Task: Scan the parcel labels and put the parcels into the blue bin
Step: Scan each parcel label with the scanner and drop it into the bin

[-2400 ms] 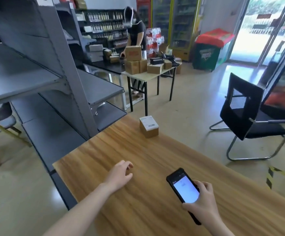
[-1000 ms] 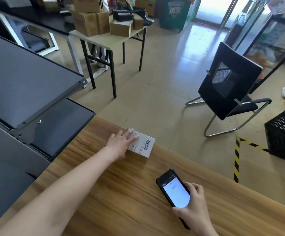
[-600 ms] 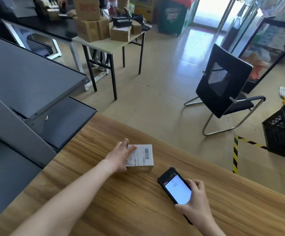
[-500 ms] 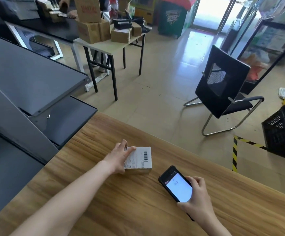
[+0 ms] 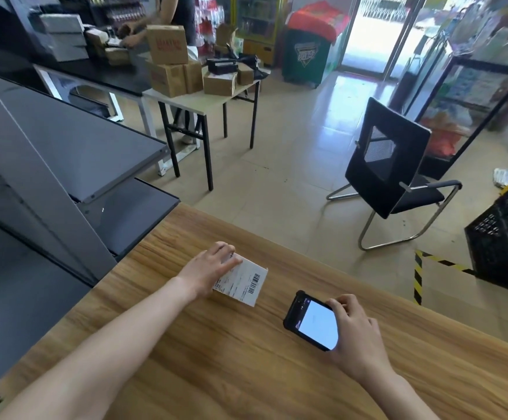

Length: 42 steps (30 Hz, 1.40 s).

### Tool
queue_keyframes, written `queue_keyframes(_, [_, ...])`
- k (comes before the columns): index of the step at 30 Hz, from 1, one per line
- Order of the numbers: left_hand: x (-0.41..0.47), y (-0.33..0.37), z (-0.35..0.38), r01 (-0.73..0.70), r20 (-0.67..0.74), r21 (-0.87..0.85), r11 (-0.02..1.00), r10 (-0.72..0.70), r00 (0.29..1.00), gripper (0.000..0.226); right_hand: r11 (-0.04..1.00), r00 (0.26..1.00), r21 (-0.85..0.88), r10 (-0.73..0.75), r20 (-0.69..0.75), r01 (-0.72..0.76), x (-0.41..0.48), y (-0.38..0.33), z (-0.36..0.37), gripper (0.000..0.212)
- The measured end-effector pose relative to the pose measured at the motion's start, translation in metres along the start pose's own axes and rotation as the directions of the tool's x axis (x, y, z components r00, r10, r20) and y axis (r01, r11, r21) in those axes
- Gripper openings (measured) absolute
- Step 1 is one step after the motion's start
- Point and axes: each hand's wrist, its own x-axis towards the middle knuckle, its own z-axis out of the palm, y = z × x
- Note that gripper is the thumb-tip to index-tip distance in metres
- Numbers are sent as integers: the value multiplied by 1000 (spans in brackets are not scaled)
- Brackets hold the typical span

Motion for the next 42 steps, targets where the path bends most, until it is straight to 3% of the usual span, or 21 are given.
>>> queue_keyframes(17, [-3,-2,-3,-60,-25,16,998,60,998,86,991,991,54,125,-39,-123,-38,-9,10,96])
queue_keyframes(21, [-17,27,-12,6,-53,-95,995,-11,999,82,971,979,172,181,-89,-164,-70,7,11,95])
queue_keyframes(26, [-31,95,-25,-4,-53,-147,989,-4,999,88,885,929,390,337,-154,-256,-139,50,11,95])
queue_keyframes(30, [-37,178,-35,-80,-102,-215,973,60,993,88,730,836,597,521,-171,-333,-222,96,15,89])
queue_keyframes(35, [-43,313,-41,-255,-149,-287,923,220,964,90,551,686,723,713,-148,-416,-347,161,26,85])
queue_keyframes(39, [-49,442,-44,-438,-112,-273,857,423,899,92,408,513,764,850,-120,-499,-461,208,35,86])
queue_keyframes(42, [-57,548,-49,-593,-82,-242,768,593,801,92,299,337,749,935,-107,-591,-550,234,41,84])
